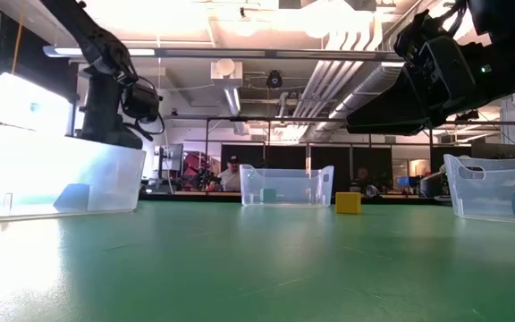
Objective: Sort blocks by size
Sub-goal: Put the blue cube block into the top transparent bin
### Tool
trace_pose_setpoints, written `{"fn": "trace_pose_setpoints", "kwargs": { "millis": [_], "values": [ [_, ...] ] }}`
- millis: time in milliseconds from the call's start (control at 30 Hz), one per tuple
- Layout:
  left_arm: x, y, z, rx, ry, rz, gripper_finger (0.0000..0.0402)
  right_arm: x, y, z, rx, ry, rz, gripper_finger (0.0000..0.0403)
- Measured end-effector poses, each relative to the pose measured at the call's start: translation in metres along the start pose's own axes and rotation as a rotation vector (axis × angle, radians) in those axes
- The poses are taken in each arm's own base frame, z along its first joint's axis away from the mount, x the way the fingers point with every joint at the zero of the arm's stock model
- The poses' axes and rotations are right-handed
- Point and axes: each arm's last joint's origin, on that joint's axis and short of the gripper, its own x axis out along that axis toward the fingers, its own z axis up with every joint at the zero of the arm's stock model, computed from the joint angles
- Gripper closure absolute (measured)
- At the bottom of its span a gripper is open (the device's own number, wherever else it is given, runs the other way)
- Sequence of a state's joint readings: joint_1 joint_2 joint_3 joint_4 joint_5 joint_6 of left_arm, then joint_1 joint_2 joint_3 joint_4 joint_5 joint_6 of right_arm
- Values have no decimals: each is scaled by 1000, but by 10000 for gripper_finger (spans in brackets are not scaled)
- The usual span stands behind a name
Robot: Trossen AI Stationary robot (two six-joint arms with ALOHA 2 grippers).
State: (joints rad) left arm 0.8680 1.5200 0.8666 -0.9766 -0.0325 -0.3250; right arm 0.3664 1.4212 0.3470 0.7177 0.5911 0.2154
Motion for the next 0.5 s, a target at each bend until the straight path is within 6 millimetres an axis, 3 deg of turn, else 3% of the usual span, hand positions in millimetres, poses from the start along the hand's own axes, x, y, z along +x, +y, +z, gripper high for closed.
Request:
{"fn": "trace_pose_setpoints", "kwargs": {
  "millis": [500],
  "values": [
    [24,3,-8,0,-16,-8,204,0,0,0,16,-4,1,194]
  ]
}}
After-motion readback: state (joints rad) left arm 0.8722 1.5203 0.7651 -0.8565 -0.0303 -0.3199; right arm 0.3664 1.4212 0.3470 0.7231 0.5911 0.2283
